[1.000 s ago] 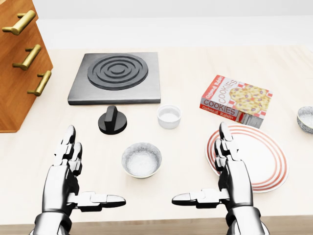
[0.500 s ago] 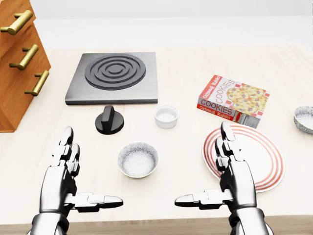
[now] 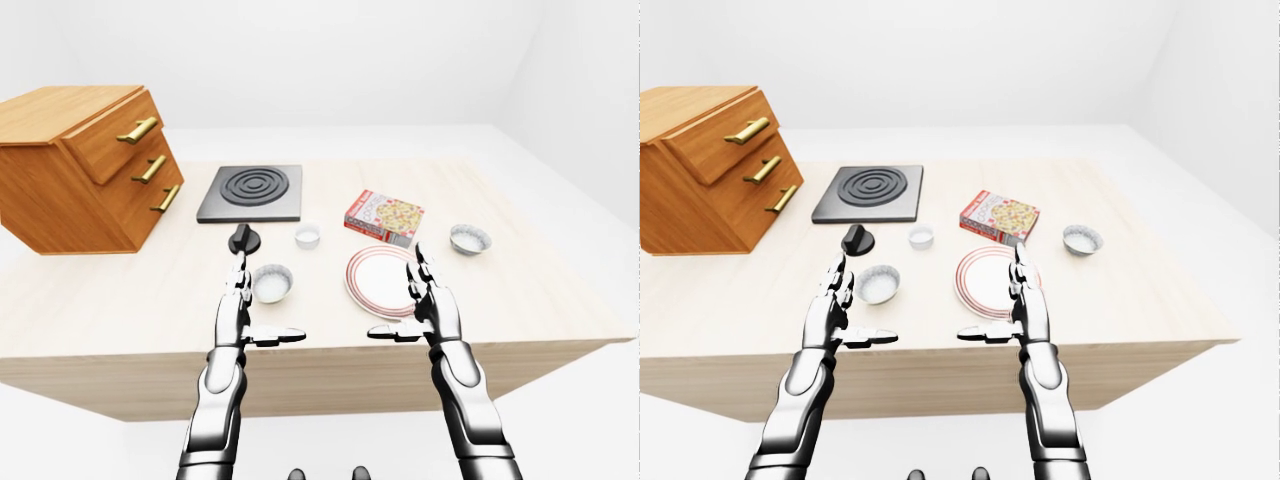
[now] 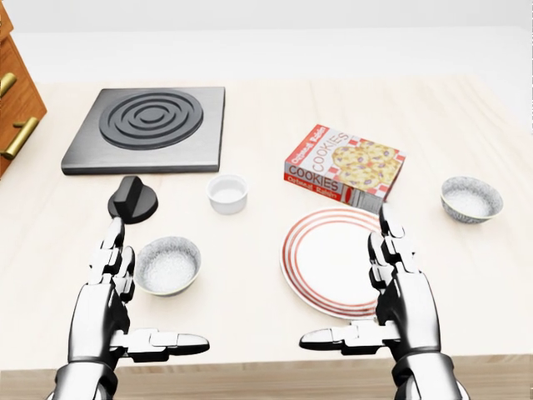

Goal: Pick the akita bowl next to the plate and place it on the plate.

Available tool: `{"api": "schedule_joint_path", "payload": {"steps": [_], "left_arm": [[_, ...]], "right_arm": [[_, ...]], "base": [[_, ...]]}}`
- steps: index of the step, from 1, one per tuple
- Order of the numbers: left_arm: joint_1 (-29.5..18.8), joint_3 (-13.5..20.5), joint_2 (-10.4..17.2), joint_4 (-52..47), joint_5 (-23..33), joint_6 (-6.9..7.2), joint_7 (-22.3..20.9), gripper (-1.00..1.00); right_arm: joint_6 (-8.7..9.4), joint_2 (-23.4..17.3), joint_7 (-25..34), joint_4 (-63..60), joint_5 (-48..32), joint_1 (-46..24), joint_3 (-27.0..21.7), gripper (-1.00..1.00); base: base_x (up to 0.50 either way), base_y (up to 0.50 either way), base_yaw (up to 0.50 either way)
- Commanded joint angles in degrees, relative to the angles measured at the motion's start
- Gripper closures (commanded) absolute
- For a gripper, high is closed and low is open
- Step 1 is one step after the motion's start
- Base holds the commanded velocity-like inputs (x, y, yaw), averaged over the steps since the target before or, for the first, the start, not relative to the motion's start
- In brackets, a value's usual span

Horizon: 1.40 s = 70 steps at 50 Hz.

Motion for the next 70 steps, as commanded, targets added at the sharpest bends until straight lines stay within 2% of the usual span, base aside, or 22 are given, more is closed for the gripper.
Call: {"api": "schedule_joint_path", "payload": {"steps": [1,5,9,20,21,26,28,30,36,37,39,43,44,47,49,54,59,64,66,67,69,70], "left_arm": [[-0.1,0.0,0.0,0.3,0.2,-0.08,0.1,-1.0],[0.1,-0.1,-0.1,-0.6,0.2,0.71,0.3,-1.0],[-0.1,0.1,0.0,0.5,0.2,-0.25,0.2,-1.0],[-0.1,0.1,0.1,0.2,0.1,0.02,0.0,-1.0],[-0.1,0.1,0.1,0.8,0.1,-0.48,0.0,-1.0],[0.3,-0.2,-0.1,-1.4,0.1,1.19,-0.1,-1.0],[0.1,0.0,0.0,0.0,0.1,0.03,-0.2,-1.0],[0.3,-0.2,0.0,-0.7,0.2,0.61,-0.2,-1.0],[0.2,-0.1,0.0,-0.1,0.1,0.13,-0.4,-1.0],[0.2,-0.1,0.0,0.1,0.1,-0.02,-0.4,-1.0],[0.3,-0.2,0.0,-0.8,0.1,0.74,-0.3,-1.0],[-0.1,0.0,0.1,1.4,0.1,-0.97,-0.5,-1.0],[0.2,-0.2,0.0,0.1,0.2,0.12,-0.4,-1.0],[0.2,-0.2,0.0,0.1,0.2,0.1,-0.5,-1.0],[0.0,-0.1,0.0,0.9,0.2,-0.57,-0.5,-1.0],[0.3,-0.3,-0.1,-0.6,0.3,0.7,-0.3,-1.0],[0.1,-0.1,0.0,0.8,0.2,-0.5,-0.4,-1.0],[0.3,-0.3,-0.1,-0.3,0.4,0.37,-0.3,-1.0],[0.2,-0.2,0.0,0.5,0.3,-0.28,-0.4,-1.0],[0.3,-0.3,-0.1,-0.5,0.4,0.6,-0.3,-1.0],[0.3,-0.3,-0.1,-0.3,0.4,0.47,-0.3,-1.0],[0.1,-0.2,0.0,0.5,0.3,-0.27,-0.4,-1.0]], "right_arm": [[1.23,0.0,0.0,-1.2,0.8,0.1,0.0,-1.0],[1.28,0.0,0.0,-1.3,0.8,0.2,0.0,-1.0],[0.63,0.0,0.2,-0.3,1.1,0.1,-0.2,-1.0],[0.56,0.0,0.3,-0.3,1.0,0.1,0.0,-1.0],[0.92,0.0,0.2,-0.7,0.9,0.1,0.1,-1.0],[1.28,0.0,0.2,-1.1,0.8,0.2,0.1,-1.0],[1.25,0.0,0.2,-1.2,0.8,0.3,0.2,-1.0],[1.32,0.1,0.2,-1.3,0.7,0.3,0.2,-1.0],[0.58,0.0,0.4,-0.5,0.7,0.2,0.1,-1.0],[1.08,0.0,0.3,-0.9,0.7,0.2,0.1,-1.0],[0.71,0.0,0.4,-0.6,0.7,0.2,0.1,-1.0],[0.71,0.0,0.3,-0.6,0.7,0.2,0.1,-1.0],[0.48,0.0,0.4,-0.4,0.6,0.2,0.1,-1.0],[2.11,-0.2,-0.6,0.0,-0.4,-0.3,0.1,-1.0],[1.21,-0.1,-1.0,0.5,-2.0,-0.4,0.6,-1.0],[0.86,-0.1,0.3,0.1,-3.8,0.2,2.0,-1.0],[-0.28,-0.1,1.1,-0.5,-4.0,0.6,1.7,-1.0],[-0.92,0.0,1.3,-1.0,-4.2,0.9,1.7,-1.0],[-0.95,0.0,1.5,-1.0,-4.0,1.0,1.7,-1.0],[-1.29,0.0,1.6,-0.6,-4.0,0.9,1.7,-1.0],[-1.28,0.0,1.7,-0.7,-4.0,1.0,1.7,-1.0],[-1.38,0.1,1.8,-0.7,-3.8,1.0,1.7,-1.0]], "base": [[-0.07,-0.35,0.0],[-0.06,-0.35,0.0],[-0.06,-0.34,0.0],[-0.07,-0.34,0.0],[-0.07,-0.34,0.0],[-0.06,-0.34,0.0],[-0.06,-0.35,0.0],[-0.06,-0.34,0.0],[-0.07,-0.34,0.0],[-0.07,-0.33,0.0],[-0.07,-0.33,0.0],[-0.07,-0.32,0.0],[-0.06,-0.31,0.0],[-0.04,-0.19,0.0],[0.0,0.0,0.0],[0.0,0.0,0.0],[0.0,0.0,0.0],[0.06,0.0,0.0],[0.2,0.0,0.0],[0.21,0.0,0.0],[0.21,0.0,0.0],[0.21,0.0,0.0]]}}
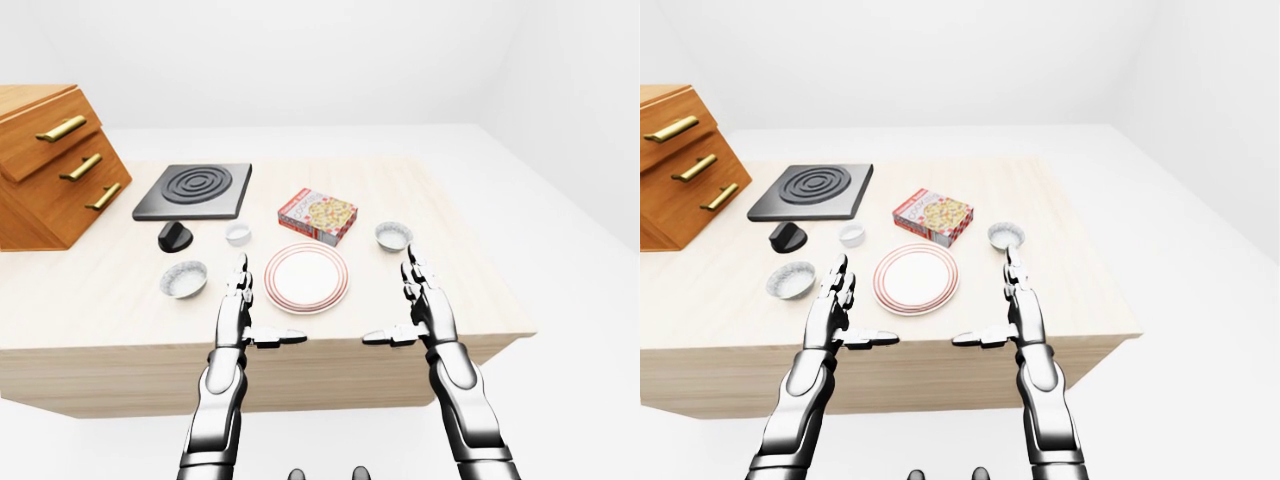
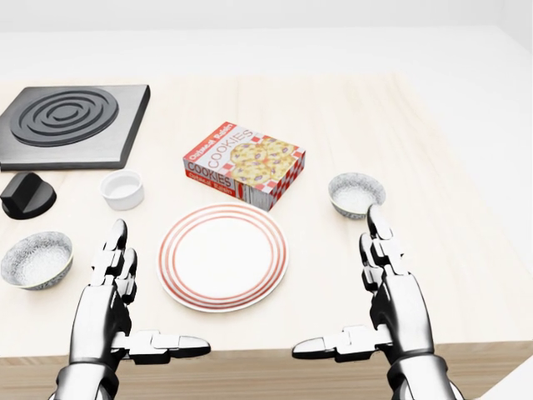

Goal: Pick the akita bowl next to the plate and place it on the plate.

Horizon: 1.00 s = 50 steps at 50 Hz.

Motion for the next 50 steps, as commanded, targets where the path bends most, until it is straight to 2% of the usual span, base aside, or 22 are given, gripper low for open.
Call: {"api": "schedule_joint_path", "payload": {"steps": [1,3,5,8,10,12,14,20,22,24,27,29,32,33,39,41,44,45,46,47,48,50], "left_arm": [[-0.2,0.1,0.1,0.6,0.0,-0.48,0.0,-1.0],[-0.3,0.1,0.1,1.1,0.0,-0.85,-0.1,-1.0],[-0.1,0.0,0.0,0.1,0.1,-0.07,0.0,-1.0],[-0.2,0.0,0.0,0.2,0.1,-0.12,0.0,-1.0],[-0.1,0.0,0.0,0.1,0.1,-0.02,0.0,-1.0],[-0.3,0.1,0.1,1.2,0.0,-0.95,-0.1,-1.0],[-0.2,0.1,0.1,0.5,0.1,-0.4,0.0,-1.0],[-0.2,0.1,0.1,0.6,0.1,-0.52,0.0,-1.0],[0.3,-0.2,-0.1,-1.2,0.2,0.91,0.1,-1.0],[-0.1,0.0,0.0,0.9,0.1,-0.84,0.0,-1.0],[0.1,-0.1,0.0,-0.5,0.2,0.35,0.1,-1.0],[0.0,0.0,0.0,0.4,0.1,-0.39,0.0,-1.0],[0.1,-0.1,0.0,-0.4,0.2,0.27,0.1,-1.0],[-0.1,0.0,0.0,0.6,0.1,-0.54,0.0,-1.0],[-0.4,0.1,0.1,1.5,0.1,-1.2,0.0,-1.0],[-0.2,0.0,0.1,0.4,0.1,-0.25,0.0,-1.0],[-0.3,0.1,0.1,0.8,0.1,-0.51,0.0,-1.0],[-0.2,0.1,0.1,0.3,0.1,-0.09,0.0,-1.0],[0.1,-0.2,0.0,-1.3,0.3,1.16,0.2,-1.0],[0.2,-0.2,-0.1,-1.6,0.3,1.37,0.2,-1.0],[0.0,-0.1,0.0,-0.7,0.2,0.63,0.1,-1.0],[0.1,-0.1,0.0,-0.6,0.2,0.46,0.0,-1.0]], "right_arm": [[-1.14,0.1,0.7,0.1,-0.3,0.2,0.1,-1.0],[-1.39,0.1,0.8,0.2,-0.3,0.2,0.1,-1.0],[-1.36,0.1,0.8,0.2,-0.1,0.2,0.1,-1.0],[-1.24,0.1,0.9,-0.1,0.1,0.3,0.0,-1.0],[-1.92,0.1,1.1,0.3,0.1,0.3,0.0,-1.0],[-1.76,0.1,1.0,0.3,0.3,0.3,0.0,-1.0],[-1.31,0.1,1.0,-0.2,0.2,0.4,0.1,-1.0],[-0.99,0.1,1.0,-0.7,0.2,0.5,0.1,-1.0],[-0.85,0.1,0.9,-0.8,0.1,0.6,0.1,-1.0],[-0.85,0.1,0.9,-0.7,0.1,0.5,0.1,-1.0],[-0.69,0.1,0.9,-0.7,0.1,0.5,0.1,-1.0],[-1.59,0.1,0.9,0.3,0.0,0.3,0.0,-1.0],[-1.52,0.1,0.8,0.5,-0.1,0.2,0.0,-1.0],[-1.45,0.1,0.8,0.5,-0.1,0.2,0.0,-1.0],[-1.07,0.1,0.8,0.0,-0.2,0.2,0.2,-1.0],[-1.07,0.1,0.8,0.2,-0.2,0.1,0.1,-1.0],[-0.64,0.1,0.8,-0.4,-0.2,0.2,0.2,-1.0],[-0.67,0.1,0.8,-0.4,-0.2,0.2,0.2,-1.0],[-0.95,0.1,0.8,-0.1,-0.2,0.2,0.2,-1.0],[-1.02,0.1,0.8,0.0,-0.2,0.2,0.1,-1.0],[-1.11,0.1,0.8,0.1,-0.2,0.1,0.1,-1.0],[-0.88,0.1,0.8,-0.2,-0.2,0.2,0.1,-1.0]], "base": [[0.21,0.0,0.0],[0.21,0.0,0.0],[0.21,0.0,0.0],[0.21,0.0,0.0],[0.21,0.0,0.0],[0.21,-0.01,0.0],[0.21,-0.01,0.0],[0.21,-0.01,0.0],[0.21,-0.01,0.0],[0.22,-0.01,0.0],[0.22,-0.01,0.0],[0.21,-0.01,0.0],[0.22,-0.01,0.0],[0.21,0.0,0.0],[0.19,0.0,0.0],[0.17,0.0,0.0],[0.17,0.0,0.0],[0.17,0.0,0.0],[0.17,0.0,0.0],[0.17,0.0,0.0],[0.16,0.0,0.0],[0.16,0.0,0.0]]}}
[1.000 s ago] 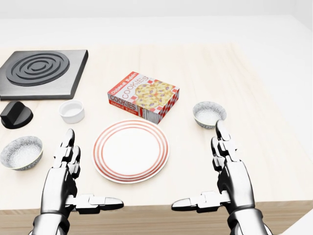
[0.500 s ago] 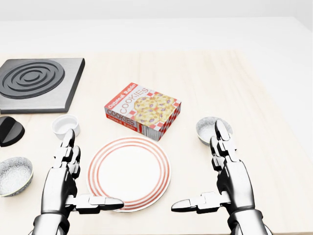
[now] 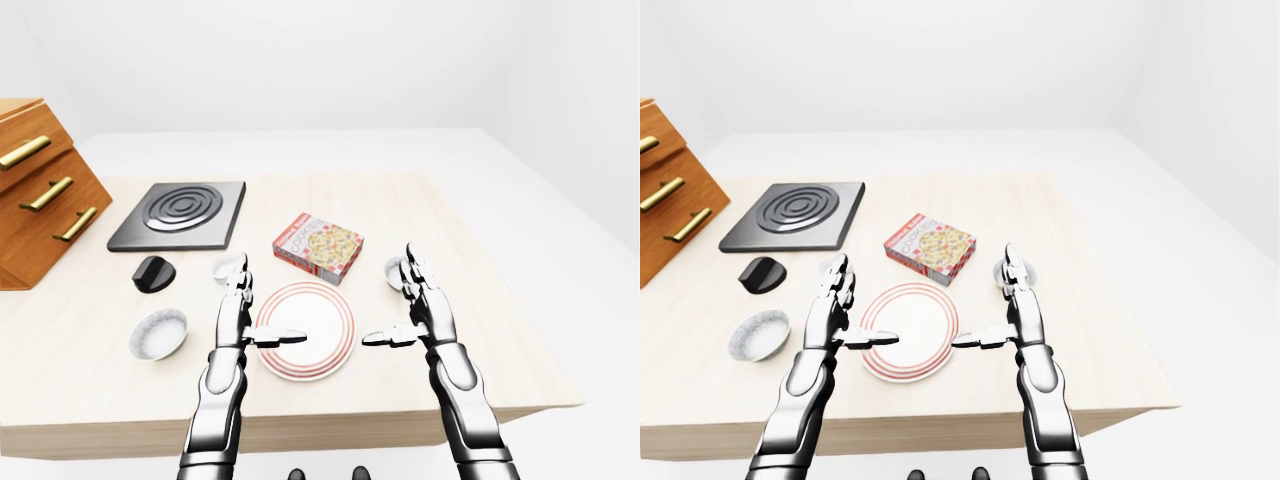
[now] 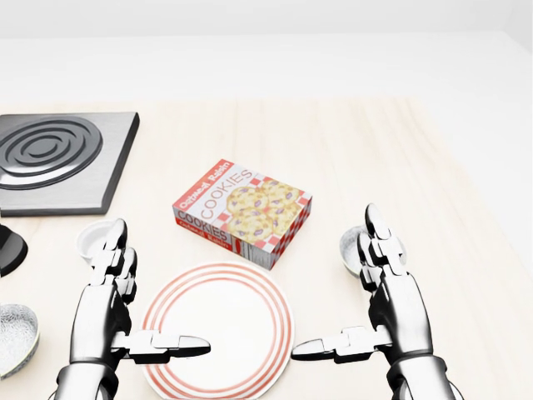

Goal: Pick the akita bowl next to the plate and place it on the plate.

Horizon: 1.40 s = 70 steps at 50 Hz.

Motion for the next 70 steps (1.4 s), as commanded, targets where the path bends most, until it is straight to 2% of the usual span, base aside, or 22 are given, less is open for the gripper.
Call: {"api": "schedule_joint_path", "payload": {"steps": [1,4,6,14,19,20,23,25,28,30,33,37,44,48,50,54,55,57,64,65,66,70], "left_arm": [[0.2,0.0,0.0,-0.9,0.0,0.69,0.0,-1.0],[0.1,0.0,0.0,-0.6,0.0,0.48,0.0,-1.0],[0.4,-0.2,-0.1,-1.9,0.1,1.46,0.1,-1.0],[-0.3,0.2,0.1,1.0,0.0,-0.82,-0.1,-1.0],[-0.2,0.1,0.1,1.0,0.5,-1.23,0.1,-1.0],[0.2,-0.3,0.0,-1.0,0.8,0.17,0.3,-1.0],[0.4,-0.5,0.1,-0.9,1.6,-1.02,0.3,-1.0],[0.7,-1.1,0.0,-2.7,2.5,-0.25,0.0,-1.0],[1.2,-1.3,-0.3,-11.4,1.5,5.2,-1.0,-1.0],[0.8,-2.3,0.2,-21.1,2.9,5.2,-1.8,-1.0],[-1.5,-3.3,0.7,-28.7,4.7,5.2,-3.9,-1.0],[-9.2,-2.1,1.1,-36.8,5.1,5.2,-6.5,-1.0],[-27.5,4.2,7.9,-38.4,4.2,5.2,-12.0,-1.0],[-39.8,9.5,16.4,-31.6,2.8,5.2,-14.0,-1.0],[-47.4,12.3,23.0,-25.4,1.5,5.2,-15.1,-1.0],[-53.6,15.3,32.7,-19.4,-1.7,5.2,-16.9,-1.0],[-56.5,17.3,37.3,-16.1,-2.6,5.2,-18.2,-1.0],[-59.2,18.8,43.0,-11.9,-4.4,5.2,-18.6,-1.0],[-63.7,21.2,60.3,2.9,-11.3,5.2,-18.8,-1.0],[-64.8,22.5,64.6,8.0,-12.5,5.2,-18.7,-1.0],[-64.5,21.9,65.8,8.8,-14.3,5.2,-17.8,-1.0],[-57.6,25.8,78.3,20.8,-22.2,5.2,-16.0,-1.0]], "right_arm": [[0.28,0.0,0.0,-0.4,-0.1,0.1,0.1,-1.0],[0.52,0.0,-0.1,-0.7,-0.1,0.2,0.1,-1.0],[0.84,0.1,-0.1,-0.8,-0.1,0.2,0.1,-1.0],[1.01,0.1,-0.2,-0.1,0.1,0.0,0.0,-1.0],[0.72,0.0,-0.2,0.4,0.2,-0.1,0.0,-1.0],[1.04,0.0,-0.2,0.1,0.1,0.0,0.0,-1.0],[1.82,0.1,-0.4,-0.7,0.1,0.1,0.1,-1.0],[0.71,0.0,-0.3,0.7,0.2,-0.2,-0.1,-1.0],[1.17,0.0,-0.4,0.3,0.3,-0.2,-0.1,-1.0],[1.54,0.1,-0.5,0.1,0.3,-0.2,0.0,-1.0],[1.21,0.1,-0.5,0.2,0.2,0.0,0.0,-1.0],[0.72,0.1,-0.6,0.9,0.2,-0.2,-0.1,-1.0],[0.77,0.1,-0.6,0.9,-0.1,0.0,0.2,-1.0],[0.36,0.2,-0.6,1.3,-0.2,0.2,0.3,-1.0],[0.98,0.3,-0.7,0.7,-0.2,0.3,0.4,-1.0],[1.2,0.3,-0.6,0.7,0.1,0.3,0.5,-1.0],[0.99,0.3,-0.7,1.1,0.0,0.2,0.5,-1.0],[1.08,0.3,-0.8,1.2,0.0,0.1,0.5,-1.0],[1.42,0.3,-1.1,0.6,-0.6,0.4,0.7,-1.0],[1.0,0.3,-1.2,0.8,-0.7,0.5,0.6,-1.0],[0.94,0.3,-1.2,0.9,-0.7,0.5,0.6,-1.0],[1.23,0.2,-1.3,0.3,-0.8,0.6,0.5,-1.0]], "base": [[0.16,0.0,0.0],[0.17,0.0,0.0],[0.17,0.0,0.0],[0.0,0.0,0.0],[0.0,0.0,0.0],[0.0,0.0,0.0],[0.0,0.0,0.0],[0.0,0.0,0.0],[0.0,0.0,0.0],[0.0,0.0,0.0],[0.0,0.0,0.0],[0.0,0.0,0.0],[0.0,0.0,0.0],[0.0,0.0,0.0],[0.0,0.0,0.0],[0.0,0.0,0.0],[0.0,0.0,0.0],[0.0,0.0,0.0],[0.0,0.0,0.0],[0.0,0.0,0.0],[0.0,0.0,0.0],[0.0,0.0,0.0]]}}
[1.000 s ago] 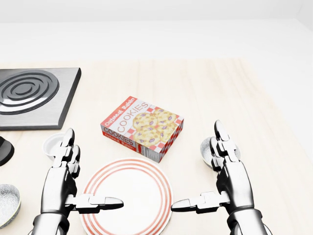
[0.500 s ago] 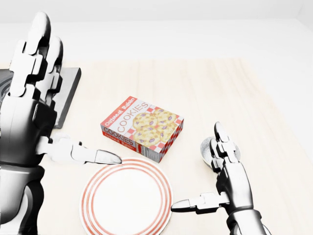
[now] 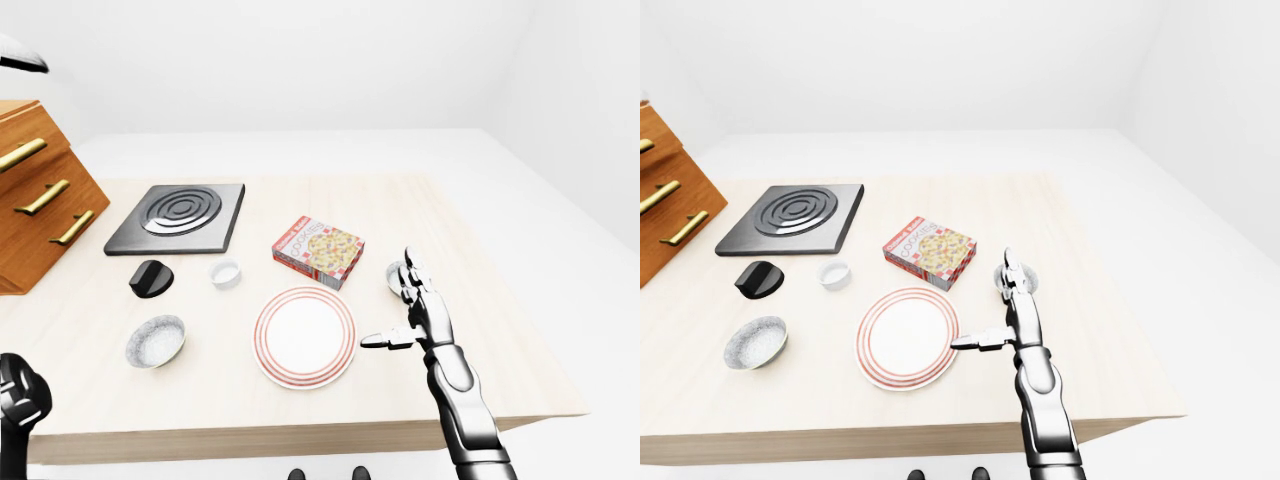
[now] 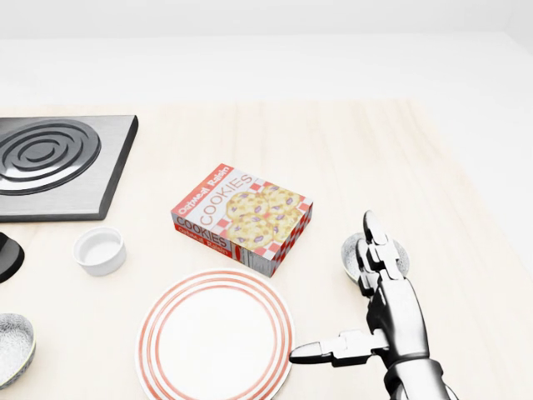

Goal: Pick the akita bowl next to the plate and place it on the plate.

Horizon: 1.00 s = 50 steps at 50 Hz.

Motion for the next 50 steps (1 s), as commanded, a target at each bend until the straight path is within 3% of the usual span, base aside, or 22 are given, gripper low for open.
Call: {"api": "schedule_joint_path", "payload": {"steps": [1,4,7,10,13,14,16,18,20,24,27,28,36,41,50], "left_arm": [[1.1,7.9,30.3,25.8,-15.9,0.0,1.8,-1.0],[13.7,12.5,38.2,35.0,-24.1,0.0,3.3,-1.0],[26.1,16.7,44.0,44.7,-31.6,0.0,3.7,-1.0],[34.9,20.9,47.3,54.0,-35.3,0.0,1.7,-1.0],[40.5,25.0,47.2,62.6,-32.6,0.0,-1.8,-1.0],[42.2,26.6,46.2,66.5,-31.3,-2.43,-2.9,-1.0],[44.6,28.4,44.7,70.0,-30.7,-4.87,-3.2,-1.0],[48.0,29.3,42.1,72.4,-29.6,-10.0,-3.0,-1.0],[49.2,30.2,40.6,72.8,-31.2,-9.52,-3.2,-1.0],[51.7,29.9,36.9,72.6,-32.3,-10.0,-2.2,-1.0],[52.6,28.4,32.5,72.3,-33.2,-10.0,-1.1,-1.0],[52.8,28.3,32.5,72.3,-33.6,-10.0,-1.0,-1.0],[52.5,23.5,23.5,70.3,-33.8,-10.0,1.3,-1.0],[52.3,21.4,19.4,70.5,-33.8,-10.0,1.9,-1.0],[53.9,21.2,19.5,72.1,-36.3,-10.0,1.0,-1.0]], "right_arm": [[-0.51,0.0,-0.4,0.4,-0.4,0.1,-0.1,-1.0],[-0.27,0.1,-0.5,-0.1,-0.6,0.4,0.1,-1.0],[0.14,0.1,-0.6,-0.5,-0.6,0.4,0.1,-1.0],[-0.56,0.1,-0.6,0.3,-0.7,0.4,0.1,-1.0],[-0.59,0.0,-0.8,0.6,-0.8,0.1,0.0,-1.0],[-0.7,0.1,-0.8,0.6,-0.9,0.2,0.1,-1.0],[-1.45,0.1,-0.8,1.3,-0.9,0.2,0.1,-1.0],[-1.0,0.1,-0.9,0.8,-0.9,0.3,0.1,-1.0],[-1.09,0.1,-0.9,1.0,-0.8,0.2,0.1,-1.0],[-1.53,0.0,-0.9,1.4,-1.0,0.2,0.1,-1.0],[-1.16,0.0,-1.0,0.9,-1.2,0.2,0.1,-1.0],[-1.11,0.0,-1.0,0.8,-1.2,0.2,0.1,-1.0],[-1.48,-0.1,-0.9,1.5,-1.4,0.2,0.1,-1.0],[-1.75,-0.1,-1.2,2.5,-1.6,-0.3,-0.2,-1.0],[-1.46,-0.3,-2.1,3.4,-3.9,-0.6,0.4,-1.0]], "base": [[0.0,0.0,0.0],[0.0,0.0,0.0],[0.0,0.0,0.0],[0.0,0.0,0.0],[0.0,0.0,0.0],[0.0,0.0,0.0],[0.0,0.0,0.0],[0.0,0.0,0.0],[0.0,0.0,0.0],[0.0,0.0,0.0],[0.0,0.0,0.0],[0.0,0.0,0.0],[0.0,0.0,0.0],[0.0,0.0,0.0],[0.0,0.0,0.0]]}}
